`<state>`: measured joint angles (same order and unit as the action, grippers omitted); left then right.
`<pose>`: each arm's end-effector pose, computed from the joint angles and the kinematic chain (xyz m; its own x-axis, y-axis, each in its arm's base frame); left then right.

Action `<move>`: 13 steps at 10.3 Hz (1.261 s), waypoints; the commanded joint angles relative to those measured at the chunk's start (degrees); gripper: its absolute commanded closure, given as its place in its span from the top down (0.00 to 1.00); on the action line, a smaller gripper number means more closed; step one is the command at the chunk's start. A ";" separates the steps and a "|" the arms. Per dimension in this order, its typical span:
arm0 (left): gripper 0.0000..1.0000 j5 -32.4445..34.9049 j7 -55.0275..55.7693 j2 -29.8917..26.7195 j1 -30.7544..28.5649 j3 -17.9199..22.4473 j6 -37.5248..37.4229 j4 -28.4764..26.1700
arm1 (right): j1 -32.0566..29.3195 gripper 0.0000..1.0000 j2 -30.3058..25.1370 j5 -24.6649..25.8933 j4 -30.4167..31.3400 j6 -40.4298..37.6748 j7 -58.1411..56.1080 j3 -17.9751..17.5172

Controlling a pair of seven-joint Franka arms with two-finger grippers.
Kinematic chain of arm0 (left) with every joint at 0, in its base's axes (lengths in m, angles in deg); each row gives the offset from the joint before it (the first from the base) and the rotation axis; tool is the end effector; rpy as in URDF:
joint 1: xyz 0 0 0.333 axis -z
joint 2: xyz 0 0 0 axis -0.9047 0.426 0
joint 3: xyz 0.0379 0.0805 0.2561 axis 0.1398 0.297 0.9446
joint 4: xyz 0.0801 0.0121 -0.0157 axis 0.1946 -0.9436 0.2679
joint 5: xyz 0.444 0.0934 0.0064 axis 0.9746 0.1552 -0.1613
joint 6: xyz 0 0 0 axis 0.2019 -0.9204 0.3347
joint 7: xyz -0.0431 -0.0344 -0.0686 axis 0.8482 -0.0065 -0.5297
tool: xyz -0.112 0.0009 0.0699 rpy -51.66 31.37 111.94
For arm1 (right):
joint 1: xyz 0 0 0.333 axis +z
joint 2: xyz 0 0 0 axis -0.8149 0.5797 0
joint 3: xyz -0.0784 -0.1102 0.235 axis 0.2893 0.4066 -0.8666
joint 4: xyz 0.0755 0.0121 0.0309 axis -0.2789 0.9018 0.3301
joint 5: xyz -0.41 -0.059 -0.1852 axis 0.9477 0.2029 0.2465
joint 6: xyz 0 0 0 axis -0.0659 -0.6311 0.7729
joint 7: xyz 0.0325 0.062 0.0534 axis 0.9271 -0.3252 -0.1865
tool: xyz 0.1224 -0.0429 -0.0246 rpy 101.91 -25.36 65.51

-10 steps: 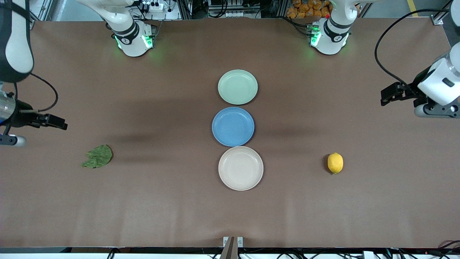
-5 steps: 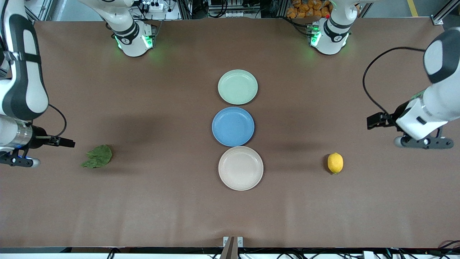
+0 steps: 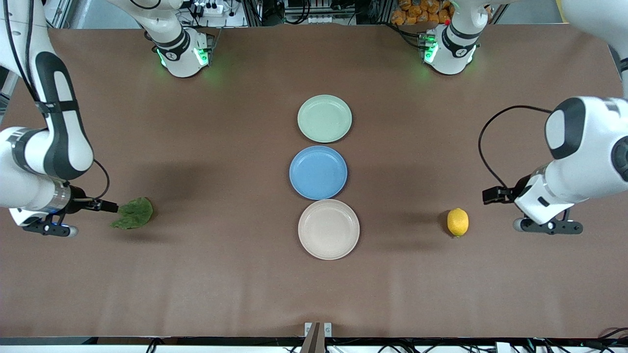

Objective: Place lemon and lettuce in plates
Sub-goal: 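Lower the right gripper to the lettuce while the left gripper reaches the lemon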

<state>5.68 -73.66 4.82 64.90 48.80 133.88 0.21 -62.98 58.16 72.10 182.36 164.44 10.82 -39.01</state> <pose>0.7092 -0.0660 0.3216 0.9961 -0.0769 -0.0422 -0.0764 -0.9970 0.0146 0.6665 -0.1261 0.1796 0.9834 -0.1654 -0.0750 -0.1653 -0.9862 0.0083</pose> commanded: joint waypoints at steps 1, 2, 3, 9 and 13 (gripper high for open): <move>1.00 -1.26 0.04 4.38 0.41 0.00 6.28 -0.35 | -0.90 1.00 2.69 -0.35 1.02 3.73 -0.04 -0.56; 1.00 -1.26 0.04 5.62 0.24 -0.08 8.48 -1.31 | -0.91 1.00 4.01 -0.44 0.94 4.36 0.05 -0.56; 1.00 -1.26 0.04 5.98 -0.28 -0.08 9.37 -1.75 | -0.91 1.00 5.33 -0.44 0.76 4.80 0.22 -0.64; 1.00 -1.08 1.01 11.69 1.55 -0.08 18.76 -5.52 | -0.47 1.00 8.86 -0.44 0.67 9.45 0.14 -0.73; 1.00 -0.91 1.45 13.88 1.73 0.00 24.05 -7.82 | -0.47 1.00 9.74 -0.44 0.14 10.16 -0.13 -0.73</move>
<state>5.68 -72.86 18.36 66.51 48.52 156.11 -6.84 -63.05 66.92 72.05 183.55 174.20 10.85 -39.29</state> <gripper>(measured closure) 0.000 0.000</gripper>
